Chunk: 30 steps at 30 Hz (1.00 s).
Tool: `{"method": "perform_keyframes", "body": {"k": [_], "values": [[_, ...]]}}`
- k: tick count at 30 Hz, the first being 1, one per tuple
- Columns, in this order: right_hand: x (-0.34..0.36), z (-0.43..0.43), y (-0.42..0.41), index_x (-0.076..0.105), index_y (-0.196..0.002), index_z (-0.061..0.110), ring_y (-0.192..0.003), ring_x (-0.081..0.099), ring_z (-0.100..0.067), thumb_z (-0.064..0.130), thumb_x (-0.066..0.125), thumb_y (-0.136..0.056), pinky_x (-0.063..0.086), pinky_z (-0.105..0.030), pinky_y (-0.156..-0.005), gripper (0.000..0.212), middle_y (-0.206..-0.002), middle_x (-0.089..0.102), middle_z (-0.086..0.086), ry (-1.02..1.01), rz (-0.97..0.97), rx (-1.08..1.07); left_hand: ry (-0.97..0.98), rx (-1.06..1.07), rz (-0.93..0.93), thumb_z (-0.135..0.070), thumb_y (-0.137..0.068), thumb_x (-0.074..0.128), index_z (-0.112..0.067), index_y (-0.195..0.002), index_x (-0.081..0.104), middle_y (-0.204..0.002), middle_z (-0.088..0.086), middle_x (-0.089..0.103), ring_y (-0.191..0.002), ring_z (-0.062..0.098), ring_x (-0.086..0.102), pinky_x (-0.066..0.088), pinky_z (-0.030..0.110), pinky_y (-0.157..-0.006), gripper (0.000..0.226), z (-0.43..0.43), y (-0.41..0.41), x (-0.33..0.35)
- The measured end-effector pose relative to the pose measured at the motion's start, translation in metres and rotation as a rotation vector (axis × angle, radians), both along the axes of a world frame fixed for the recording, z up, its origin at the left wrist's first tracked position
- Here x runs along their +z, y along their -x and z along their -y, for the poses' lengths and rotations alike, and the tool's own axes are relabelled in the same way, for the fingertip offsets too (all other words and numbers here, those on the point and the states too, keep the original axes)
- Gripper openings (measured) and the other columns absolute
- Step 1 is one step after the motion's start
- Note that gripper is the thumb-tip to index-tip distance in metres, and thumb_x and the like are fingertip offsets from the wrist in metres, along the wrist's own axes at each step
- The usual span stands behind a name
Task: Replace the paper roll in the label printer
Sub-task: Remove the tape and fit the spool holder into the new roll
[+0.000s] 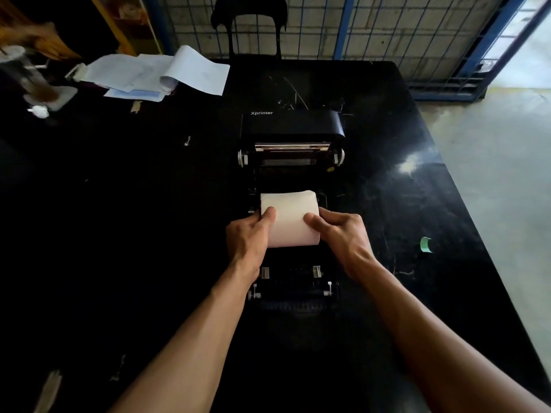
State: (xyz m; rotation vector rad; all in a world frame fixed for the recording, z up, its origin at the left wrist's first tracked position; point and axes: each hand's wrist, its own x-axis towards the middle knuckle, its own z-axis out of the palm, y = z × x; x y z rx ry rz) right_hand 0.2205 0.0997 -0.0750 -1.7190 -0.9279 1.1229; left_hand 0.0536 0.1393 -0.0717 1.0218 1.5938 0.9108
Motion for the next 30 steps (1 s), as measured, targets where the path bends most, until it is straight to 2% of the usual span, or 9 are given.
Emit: {"method": "perform_keyframes", "body": {"k": [4,9,13,17,20,22,24,26,30], "values": [[0.000,-0.001,0.001,0.067,-0.134,0.014,-0.115,0.069,-0.024,0.042,0.076,-0.086,0.054,-0.044,-0.103,0.056,-0.127,0.073,-0.007,0.012,0.004,-0.001,0.018,0.005,-0.002,-0.042,-0.088,0.069,-0.031,-0.069,0.069,-0.088,0.003,0.072,-0.085,0.023,0.069,0.061,0.046,-0.078,0.022,0.000,0.000,0.001],[-0.002,0.004,0.004,0.067,-0.133,0.013,-0.116,0.068,-0.022,0.045,0.076,-0.085,0.053,-0.043,-0.106,0.058,-0.127,0.073,-0.008,0.027,0.061,-0.037,0.006,-0.027,-0.071,-0.042,-0.088,0.068,-0.016,-0.070,0.072,-0.083,0.013,0.073,-0.084,0.033,0.070,0.060,0.050,-0.073,0.032,0.002,-0.001,0.002],[-0.003,0.006,0.005,0.068,-0.131,0.013,-0.118,0.067,-0.021,0.046,0.075,-0.084,0.052,-0.043,-0.107,0.058,-0.128,0.072,-0.007,0.031,0.079,-0.040,-0.001,-0.026,-0.095,-0.042,-0.088,0.069,-0.010,-0.075,0.076,-0.079,0.011,0.073,-0.082,0.033,0.070,0.059,0.050,-0.072,0.035,0.003,-0.001,0.002],[-0.002,0.007,0.006,0.073,-0.125,0.016,-0.105,0.073,-0.019,0.047,0.077,-0.082,0.057,-0.043,-0.099,0.053,-0.112,0.079,-0.004,0.044,0.112,-0.061,-0.003,-0.058,-0.111,-0.042,-0.087,0.069,-0.009,-0.082,0.077,-0.078,0.006,0.072,-0.080,0.029,0.070,0.059,0.048,-0.072,0.034,0.001,0.000,0.000],[-0.002,0.010,0.005,0.077,-0.115,0.023,-0.090,0.075,-0.012,0.046,0.081,-0.079,0.061,-0.040,-0.090,0.043,-0.096,0.081,0.004,0.032,0.155,-0.068,-0.022,-0.080,-0.163,-0.041,-0.085,0.072,-0.011,-0.081,0.078,-0.073,-0.001,0.071,-0.071,0.017,0.066,0.056,0.040,-0.072,0.030,-0.002,0.004,-0.001],[-0.002,0.011,0.004,0.075,-0.121,0.024,-0.092,0.073,-0.011,0.044,0.085,-0.076,0.060,-0.036,-0.090,0.050,-0.102,0.078,0.004,0.040,0.208,-0.051,-0.008,-0.126,-0.192,-0.038,-0.083,0.075,-0.016,-0.084,0.079,-0.078,0.000,0.073,-0.073,0.015,0.066,0.055,0.036,-0.074,0.022,-0.002,0.009,-0.004],[-0.002,0.013,0.004,0.069,-0.129,0.020,-0.097,0.071,-0.017,0.040,0.088,-0.073,0.059,-0.037,-0.090,0.063,-0.108,0.073,0.000,0.056,0.258,-0.037,0.021,-0.147,-0.205,-0.035,-0.081,0.078,-0.017,-0.100,0.078,-0.084,-0.001,0.074,-0.080,0.015,0.068,0.056,0.032,-0.077,0.027,0.001,0.011,-0.005],[-0.001,0.012,0.004,0.060,-0.135,0.017,-0.104,0.069,-0.022,0.038,0.090,-0.071,0.058,-0.041,-0.092,0.074,-0.109,0.069,-0.001,0.062,0.279,-0.057,0.016,-0.111,-0.217,-0.032,-0.078,0.081,-0.017,-0.114,0.074,-0.088,-0.003,0.074,-0.082,0.014,0.068,0.054,0.026,-0.078,0.039,0.003,0.009,-0.004],[0.009,0.000,0.002,0.036,-0.154,0.025,-0.128,0.051,-0.029,0.035,0.089,-0.072,0.044,-0.046,-0.109,0.098,-0.141,0.054,-0.006,0.038,0.502,0.060,0.001,-0.165,-0.421,-0.027,-0.073,0.086,-0.015,-0.142,0.049,-0.133,0.009,0.062,-0.119,0.027,0.059,0.046,0.030,-0.096,0.080,-0.014,0.005,0.006]]}}
